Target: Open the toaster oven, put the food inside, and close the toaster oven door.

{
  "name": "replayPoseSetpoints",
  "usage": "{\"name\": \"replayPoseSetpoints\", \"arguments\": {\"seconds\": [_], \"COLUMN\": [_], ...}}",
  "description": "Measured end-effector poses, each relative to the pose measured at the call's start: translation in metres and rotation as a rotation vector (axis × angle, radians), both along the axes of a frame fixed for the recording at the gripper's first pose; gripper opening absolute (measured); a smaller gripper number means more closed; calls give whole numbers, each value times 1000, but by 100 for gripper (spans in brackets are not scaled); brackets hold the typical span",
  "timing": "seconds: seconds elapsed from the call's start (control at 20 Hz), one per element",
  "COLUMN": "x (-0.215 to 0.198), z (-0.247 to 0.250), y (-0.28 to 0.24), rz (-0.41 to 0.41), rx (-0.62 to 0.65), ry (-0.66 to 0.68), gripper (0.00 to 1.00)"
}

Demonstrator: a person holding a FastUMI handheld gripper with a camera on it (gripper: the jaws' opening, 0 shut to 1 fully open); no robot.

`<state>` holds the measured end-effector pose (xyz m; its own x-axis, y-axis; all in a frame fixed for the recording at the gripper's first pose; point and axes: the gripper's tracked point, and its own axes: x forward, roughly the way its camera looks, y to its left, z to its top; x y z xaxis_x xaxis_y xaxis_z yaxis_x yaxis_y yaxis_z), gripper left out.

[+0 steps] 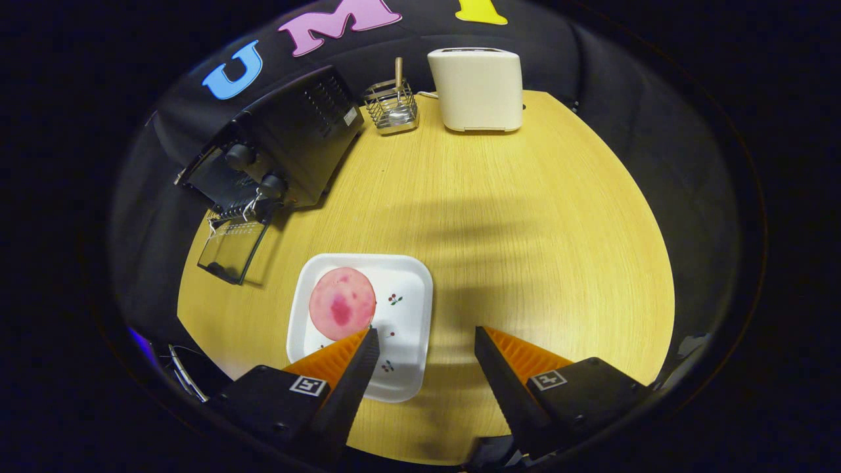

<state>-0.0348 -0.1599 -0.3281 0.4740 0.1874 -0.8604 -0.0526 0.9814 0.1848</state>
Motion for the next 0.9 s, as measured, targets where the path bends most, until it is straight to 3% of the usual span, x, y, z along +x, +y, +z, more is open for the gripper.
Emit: {"name": "replayPoseSetpoints", "arguments": {"seconds": [0.2, 0.25, 0.35, 0.4, 0.5, 0.75, 0.9], "x": [-6, -4, -4, -10, -8, -8, -13], "z": [-11, -14, -15, -18, -17, -21, -20], "y": [5, 5, 3, -1, -1, 0, -1], "rz": [10, 19, 28, 30, 30, -20, -65], "rx": [-12, -19, -41, -64, -73, 2, 29], "ry": [36, 34, 40, 55, 61, 86, 98], "gripper": [86, 79, 52, 51, 22, 8, 5]}}
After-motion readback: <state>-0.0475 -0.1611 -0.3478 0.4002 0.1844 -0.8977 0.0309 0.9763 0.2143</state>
